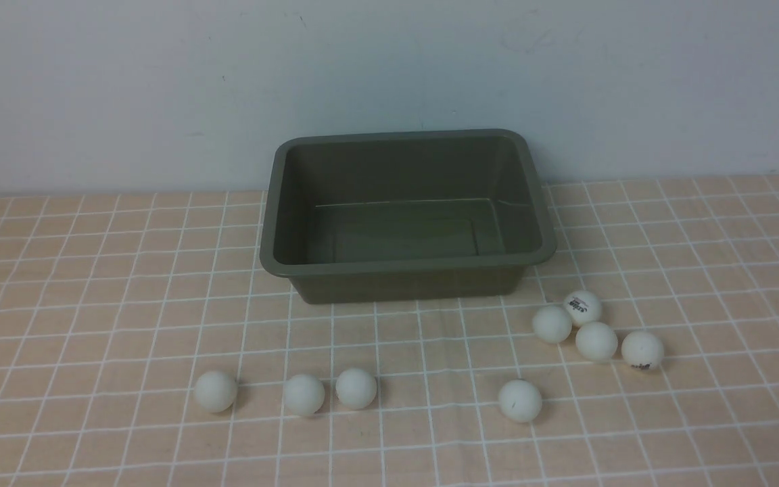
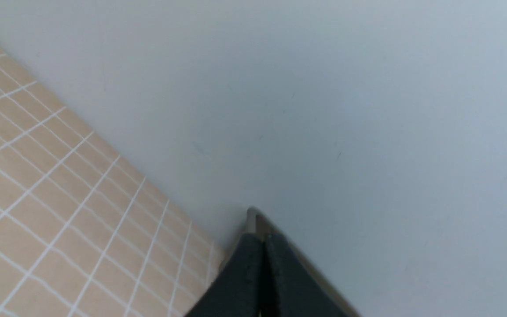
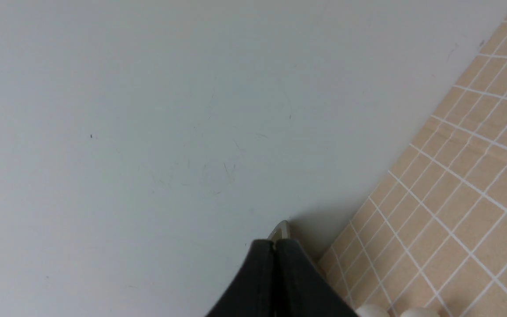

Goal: Put the table tennis balls into the box on the light coffee tablecloth.
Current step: 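Reach for and grasp a ping pong ball on the table, then release the ping pong ball into the bin and lift the gripper away, then reach for and grasp a ping pong ball on the table, then release the ping pong ball into the bin and lift the gripper away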

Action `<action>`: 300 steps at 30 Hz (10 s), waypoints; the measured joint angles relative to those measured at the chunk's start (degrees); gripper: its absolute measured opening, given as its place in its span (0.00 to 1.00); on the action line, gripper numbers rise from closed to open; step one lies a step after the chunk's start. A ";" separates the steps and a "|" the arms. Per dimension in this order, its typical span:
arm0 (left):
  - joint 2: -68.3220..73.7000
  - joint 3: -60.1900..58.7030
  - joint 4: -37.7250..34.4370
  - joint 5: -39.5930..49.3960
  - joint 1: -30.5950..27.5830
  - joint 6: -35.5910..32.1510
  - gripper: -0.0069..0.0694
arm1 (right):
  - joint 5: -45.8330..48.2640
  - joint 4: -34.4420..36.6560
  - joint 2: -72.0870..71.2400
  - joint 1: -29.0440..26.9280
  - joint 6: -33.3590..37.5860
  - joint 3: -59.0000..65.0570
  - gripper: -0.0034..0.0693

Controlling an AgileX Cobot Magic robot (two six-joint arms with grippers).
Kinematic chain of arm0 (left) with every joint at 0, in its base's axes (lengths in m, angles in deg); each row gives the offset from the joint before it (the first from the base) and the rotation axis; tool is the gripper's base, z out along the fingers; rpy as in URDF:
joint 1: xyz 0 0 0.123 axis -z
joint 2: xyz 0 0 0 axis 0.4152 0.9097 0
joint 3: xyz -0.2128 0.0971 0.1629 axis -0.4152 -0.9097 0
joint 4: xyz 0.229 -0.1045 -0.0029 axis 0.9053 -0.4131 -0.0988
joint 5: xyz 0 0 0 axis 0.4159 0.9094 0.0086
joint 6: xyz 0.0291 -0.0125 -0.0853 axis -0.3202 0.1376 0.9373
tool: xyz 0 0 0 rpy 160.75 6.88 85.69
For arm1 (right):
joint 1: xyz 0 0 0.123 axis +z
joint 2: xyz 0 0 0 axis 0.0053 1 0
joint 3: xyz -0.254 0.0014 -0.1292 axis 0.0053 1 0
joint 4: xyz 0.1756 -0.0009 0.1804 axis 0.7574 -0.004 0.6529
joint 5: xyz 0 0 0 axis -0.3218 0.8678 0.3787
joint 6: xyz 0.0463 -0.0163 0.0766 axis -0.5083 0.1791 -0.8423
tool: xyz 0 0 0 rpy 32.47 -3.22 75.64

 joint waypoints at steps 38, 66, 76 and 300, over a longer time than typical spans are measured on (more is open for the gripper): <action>53.18 38.79 11.42 56.74 0.00 -40.61 0.02 | 52.32 -22.71 54.87 0.00 34.02 -40.74 0.03; 78.52 52.65 36.20 60.80 17.31 -23.13 0.02 | 53.35 -37.03 77.31 16.76 27.75 -55.53 0.03; 78.52 52.65 47.50 57.81 17.31 -11.66 0.02 | 48.03 -51.85 77.31 17.26 24.32 -55.53 0.03; 83.17 50.19 24.89 45.88 1.68 -21.02 0.02 | 54.98 -22.36 125.21 17.45 26.07 -108.97 0.76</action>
